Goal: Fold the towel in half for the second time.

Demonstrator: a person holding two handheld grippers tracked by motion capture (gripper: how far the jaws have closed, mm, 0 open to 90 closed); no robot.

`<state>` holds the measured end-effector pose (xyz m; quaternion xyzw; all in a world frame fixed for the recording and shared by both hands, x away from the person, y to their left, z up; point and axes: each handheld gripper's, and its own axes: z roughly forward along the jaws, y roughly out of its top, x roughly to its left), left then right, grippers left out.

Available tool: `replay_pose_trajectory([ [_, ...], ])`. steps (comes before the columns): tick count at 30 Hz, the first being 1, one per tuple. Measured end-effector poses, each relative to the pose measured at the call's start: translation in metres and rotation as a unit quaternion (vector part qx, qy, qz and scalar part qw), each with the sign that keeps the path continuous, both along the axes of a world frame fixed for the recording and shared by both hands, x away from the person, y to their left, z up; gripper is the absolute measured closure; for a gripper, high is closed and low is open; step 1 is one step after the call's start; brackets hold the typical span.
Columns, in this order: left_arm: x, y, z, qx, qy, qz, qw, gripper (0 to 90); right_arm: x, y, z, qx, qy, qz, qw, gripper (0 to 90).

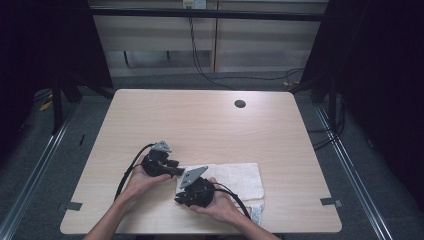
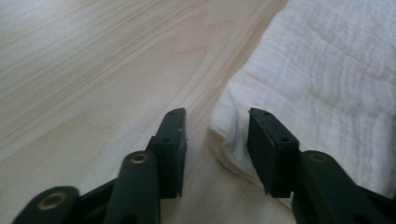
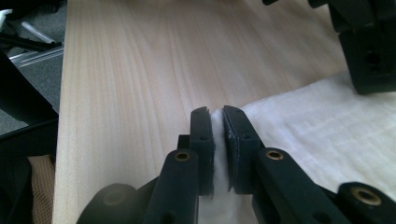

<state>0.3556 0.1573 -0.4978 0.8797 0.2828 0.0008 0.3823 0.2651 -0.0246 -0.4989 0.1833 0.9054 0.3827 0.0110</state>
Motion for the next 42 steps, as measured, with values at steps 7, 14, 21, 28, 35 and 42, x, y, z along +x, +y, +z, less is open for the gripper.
replay_pose_trajectory([
  [7, 0.000, -0.002, 0.001, -0.011, 0.016, -0.013, 0.9997, 85.8, 0.000, -0.001, 0.001, 0.003, 0.010, -0.009, 0.9999, 83.5],
  [14, 0.001, 0.004, 0.008, -0.048, 0.024, -0.010, 0.9985, 86.2, 0.001, -0.005, 0.010, 0.018, 0.010, -0.007, 0.9998, 83.6],
  [21, 0.000, 0.008, 0.016, -0.069, 0.028, -0.015, 0.9971, 86.2, -0.005, -0.010, 0.024, 0.041, 0.012, -0.018, 0.9989, 83.6],
  [28, 0.005, 0.013, 0.032, -0.080, 0.022, -0.016, 0.9964, 86.2, -0.002, -0.009, 0.035, 0.063, 0.015, -0.020, 0.9977, 83.6],
  [35, 0.007, 0.026, 0.040, -0.096, 0.020, -0.002, 0.9952, 86.2, 0.001, 0.000, 0.051, 0.082, 0.002, -0.020, 0.9964, 83.7],
  [42, 0.007, 0.040, 0.054, -0.102, 0.011, -0.003, 0.9947, 85.9, 0.002, 0.009, 0.056, 0.107, 0.003, -0.020, 0.9941, 83.7],
])
